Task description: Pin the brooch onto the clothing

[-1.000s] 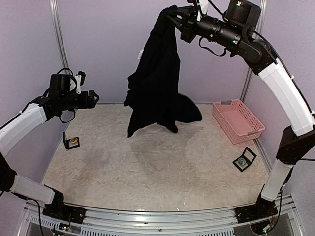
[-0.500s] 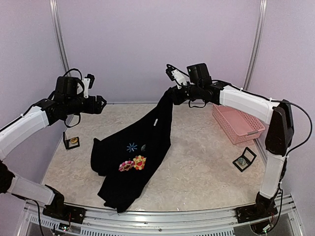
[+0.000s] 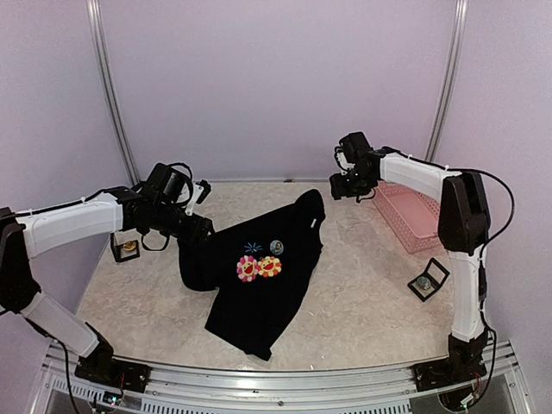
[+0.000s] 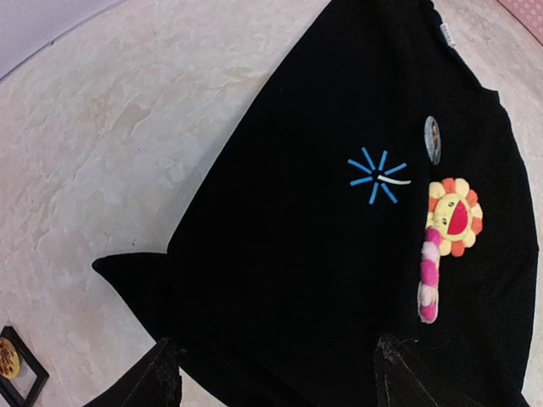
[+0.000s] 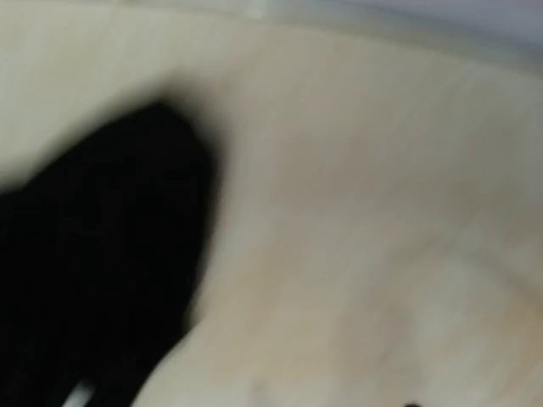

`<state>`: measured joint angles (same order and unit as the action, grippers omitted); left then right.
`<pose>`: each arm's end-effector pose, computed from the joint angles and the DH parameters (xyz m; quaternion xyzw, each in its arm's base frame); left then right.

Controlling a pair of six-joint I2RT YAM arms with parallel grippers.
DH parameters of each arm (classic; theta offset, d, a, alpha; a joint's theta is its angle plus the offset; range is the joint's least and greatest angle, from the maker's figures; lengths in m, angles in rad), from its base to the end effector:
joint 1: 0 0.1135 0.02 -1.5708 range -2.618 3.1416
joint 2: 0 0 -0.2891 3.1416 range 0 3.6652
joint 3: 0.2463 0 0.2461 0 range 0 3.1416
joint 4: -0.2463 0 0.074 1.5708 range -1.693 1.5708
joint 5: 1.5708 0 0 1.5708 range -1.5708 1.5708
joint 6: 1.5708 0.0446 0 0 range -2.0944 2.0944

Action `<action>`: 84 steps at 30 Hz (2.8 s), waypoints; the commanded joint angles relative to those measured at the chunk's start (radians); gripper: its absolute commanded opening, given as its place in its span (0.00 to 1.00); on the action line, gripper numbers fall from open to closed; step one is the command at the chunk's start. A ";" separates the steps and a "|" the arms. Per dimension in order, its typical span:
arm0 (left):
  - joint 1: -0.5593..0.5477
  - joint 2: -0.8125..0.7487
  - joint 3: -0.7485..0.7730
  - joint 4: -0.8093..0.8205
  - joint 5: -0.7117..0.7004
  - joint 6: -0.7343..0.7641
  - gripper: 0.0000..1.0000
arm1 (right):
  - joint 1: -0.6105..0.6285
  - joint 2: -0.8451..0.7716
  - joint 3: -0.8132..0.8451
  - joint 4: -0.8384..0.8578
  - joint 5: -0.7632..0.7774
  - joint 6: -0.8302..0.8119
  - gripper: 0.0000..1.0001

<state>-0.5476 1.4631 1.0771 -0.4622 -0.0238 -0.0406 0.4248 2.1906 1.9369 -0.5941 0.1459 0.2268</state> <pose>0.2661 -0.1610 0.2777 0.2305 0.9065 -0.0918 0.3415 0.4693 0.2052 0.2584 -0.0665 0.9309 0.0483 0.3560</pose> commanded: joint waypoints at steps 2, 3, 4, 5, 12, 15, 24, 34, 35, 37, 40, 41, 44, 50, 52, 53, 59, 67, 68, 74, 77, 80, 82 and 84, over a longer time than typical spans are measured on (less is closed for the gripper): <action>0.042 -0.017 -0.057 0.008 0.059 -0.075 0.75 | 0.299 -0.255 -0.331 -0.038 -0.048 -0.013 0.70; 0.044 -0.023 -0.064 0.014 0.057 -0.079 0.75 | 0.350 -0.284 -0.382 -0.023 -0.073 -0.021 0.72; 0.046 -0.033 -0.073 0.019 0.053 -0.083 0.75 | 0.413 -0.311 -0.435 -0.002 -0.113 -0.047 0.72; 0.049 -0.039 -0.080 0.026 0.052 -0.085 0.75 | 0.478 -0.342 -0.485 0.033 -0.176 -0.089 0.72; 0.088 -0.080 -0.103 0.057 0.080 -0.098 0.75 | 0.754 -0.335 -0.618 0.156 -0.395 -0.232 0.71; 0.097 -0.086 -0.101 0.059 0.083 -0.096 0.75 | 0.791 -0.255 -0.619 0.149 -0.370 -0.231 0.73; 0.107 -0.132 -0.120 0.066 0.073 -0.086 0.75 | 0.814 -0.189 -0.633 0.154 -0.255 -0.153 0.12; 0.087 -0.172 -0.064 0.062 0.087 -0.015 0.75 | 0.614 -0.499 -0.266 -0.029 -0.074 -0.152 0.00; 0.070 -0.177 -0.052 0.056 0.079 -0.001 0.75 | 0.574 -0.527 -0.224 -0.042 -0.043 -0.138 0.00; 0.026 -0.181 -0.031 0.043 0.060 0.027 0.75 | 0.490 -0.581 -0.176 -0.039 -0.026 -0.113 0.00; -0.054 -0.172 -0.014 0.017 0.039 0.088 0.75 | 0.380 -0.672 -0.168 0.036 0.036 -0.088 0.00; -0.079 -0.165 -0.013 0.007 0.039 0.106 0.75 | 0.347 -0.693 -0.171 0.060 0.054 -0.086 0.00; -0.169 -0.117 -0.018 -0.034 0.050 0.168 0.76 | 0.256 -0.732 -0.208 0.128 0.083 -0.080 0.00; -0.302 0.078 0.009 -0.109 -0.085 0.195 0.79 | 0.161 -0.730 -0.271 0.194 0.053 -0.080 0.00; -0.292 0.153 0.038 -0.135 -0.132 0.159 0.78 | 0.150 -0.720 -0.283 0.195 0.047 -0.085 0.00; -0.283 0.169 0.050 -0.145 -0.110 0.151 0.78 | 0.147 -0.715 -0.289 0.194 0.041 -0.086 0.00; -0.408 0.192 0.001 -0.169 0.107 0.218 0.78 | 0.127 -0.696 -0.319 0.194 0.019 -0.094 0.00; -0.492 0.339 0.082 -0.369 -0.109 0.167 0.72 | 0.106 -0.684 -0.329 0.192 -0.001 -0.108 0.00; -0.475 0.376 0.123 -0.402 -0.112 0.147 0.72 | 0.106 -0.683 -0.329 0.190 -0.001 -0.109 0.00; -0.376 0.414 0.157 -0.453 -0.117 0.067 0.75 | 0.106 -0.690 -0.345 0.185 -0.003 -0.106 0.00; -0.335 0.379 0.115 -0.425 -0.075 0.071 0.76 | 0.104 -0.696 -0.355 0.185 0.011 -0.108 0.00; -0.330 0.389 0.105 -0.423 -0.065 0.067 0.74 | 0.104 -0.700 -0.362 0.191 0.013 -0.110 0.00; -0.329 0.401 0.102 -0.418 -0.048 0.067 0.73 | 0.104 -0.700 -0.359 0.188 0.011 -0.110 0.00; -0.323 0.403 0.077 -0.387 -0.032 0.080 0.72 | 0.104 -0.701 -0.360 0.186 0.010 -0.110 0.00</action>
<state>-0.8722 1.8660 1.1938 -0.8711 -0.0933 0.0410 0.5400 1.5051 1.5768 -0.4427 0.1509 0.1230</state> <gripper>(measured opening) 0.727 0.003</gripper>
